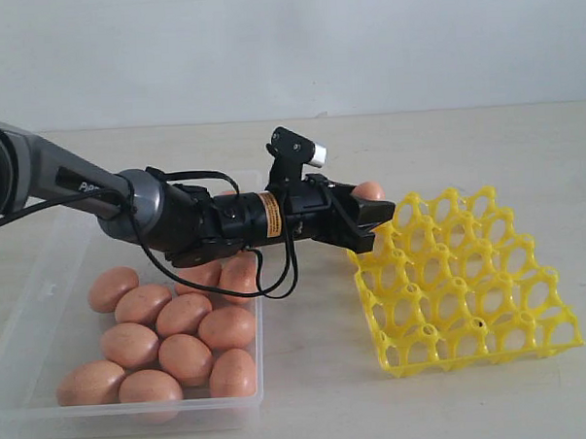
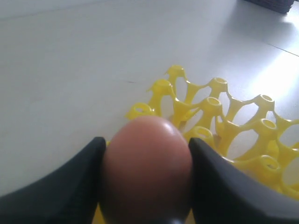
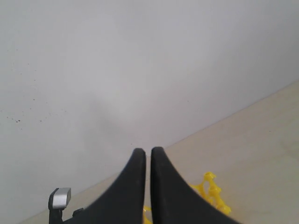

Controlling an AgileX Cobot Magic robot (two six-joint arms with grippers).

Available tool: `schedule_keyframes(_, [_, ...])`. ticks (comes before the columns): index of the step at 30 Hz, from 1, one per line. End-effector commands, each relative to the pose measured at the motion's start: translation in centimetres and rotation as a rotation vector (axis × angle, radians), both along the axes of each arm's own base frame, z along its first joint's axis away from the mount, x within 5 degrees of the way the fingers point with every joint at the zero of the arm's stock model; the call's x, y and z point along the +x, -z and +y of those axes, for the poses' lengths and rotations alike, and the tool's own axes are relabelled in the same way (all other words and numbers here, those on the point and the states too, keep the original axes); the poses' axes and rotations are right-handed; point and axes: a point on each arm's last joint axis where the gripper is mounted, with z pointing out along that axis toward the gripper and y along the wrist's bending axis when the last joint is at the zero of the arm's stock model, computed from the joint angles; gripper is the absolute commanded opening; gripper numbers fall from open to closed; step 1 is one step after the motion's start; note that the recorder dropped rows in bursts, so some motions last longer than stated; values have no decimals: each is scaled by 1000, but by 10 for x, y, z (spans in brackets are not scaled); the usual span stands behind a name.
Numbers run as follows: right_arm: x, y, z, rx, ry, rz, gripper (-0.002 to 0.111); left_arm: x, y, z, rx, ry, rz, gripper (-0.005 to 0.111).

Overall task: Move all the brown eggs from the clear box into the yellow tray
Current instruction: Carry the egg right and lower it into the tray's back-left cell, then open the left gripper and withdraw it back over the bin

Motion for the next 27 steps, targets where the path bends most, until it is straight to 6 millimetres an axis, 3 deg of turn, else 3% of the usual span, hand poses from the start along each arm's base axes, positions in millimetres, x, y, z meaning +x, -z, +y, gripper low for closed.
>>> schedule_keyframes(1, [-1, -1, 0, -4, -1, -12, 0, 3, -3, -2, -31, 8, -11, 4])
schedule_keyframes(15, [-1, -1, 0, -4, -1, -12, 0, 3, -2, -2, -23, 15, -16, 6])
schedule_keyframes(18, [-1, -1, 0, -4, -1, -12, 0, 3, -2, -2, -23, 14, -16, 21])
schedule_keyframes(23, [-1, -1, 0, -4, -1, -12, 0, 4, -2, -1, -29, -9, -2, 57])
schedule_keyframes(27, [-1, -1, 0, -4, -1, -12, 0, 6, -2, 0, -34, -37, 19, 67])
